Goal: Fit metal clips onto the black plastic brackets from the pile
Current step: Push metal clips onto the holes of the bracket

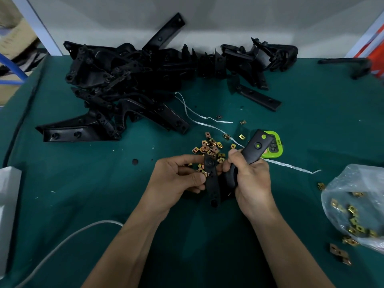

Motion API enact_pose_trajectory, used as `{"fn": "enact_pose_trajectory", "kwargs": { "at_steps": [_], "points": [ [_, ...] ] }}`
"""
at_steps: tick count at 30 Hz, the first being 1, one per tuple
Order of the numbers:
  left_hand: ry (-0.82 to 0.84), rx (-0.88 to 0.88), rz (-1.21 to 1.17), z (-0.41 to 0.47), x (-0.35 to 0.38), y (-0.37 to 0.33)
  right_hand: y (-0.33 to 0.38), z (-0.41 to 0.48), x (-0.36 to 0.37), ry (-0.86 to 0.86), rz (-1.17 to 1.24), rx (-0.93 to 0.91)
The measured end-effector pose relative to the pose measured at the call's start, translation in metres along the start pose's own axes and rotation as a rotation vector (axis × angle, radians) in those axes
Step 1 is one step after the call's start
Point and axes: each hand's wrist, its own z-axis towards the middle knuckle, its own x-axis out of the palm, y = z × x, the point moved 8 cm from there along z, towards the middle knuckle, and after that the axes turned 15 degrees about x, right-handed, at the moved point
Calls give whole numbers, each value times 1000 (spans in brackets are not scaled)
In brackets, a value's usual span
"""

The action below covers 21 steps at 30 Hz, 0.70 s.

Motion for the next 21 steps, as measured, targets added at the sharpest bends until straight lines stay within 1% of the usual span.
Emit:
{"fn": "enact_pose_trajectory", "kwargs": {
  "at_steps": [8, 13, 16, 21],
  "points": [
    [-21, 1, 53, -2, -3, 4, -1, 2, -1, -36, -90, -90],
    [-36, 13, 115, -3, -3, 4, -4, 4, -3, -53, -109, -115],
    [-17, 20, 140, -1, -3, 3, -5, 5, -5, -71, -146, -137],
    [85, -16, -8, -1, 10, 5, -7, 7, -2, -58, -179, -149]
  ]
}}
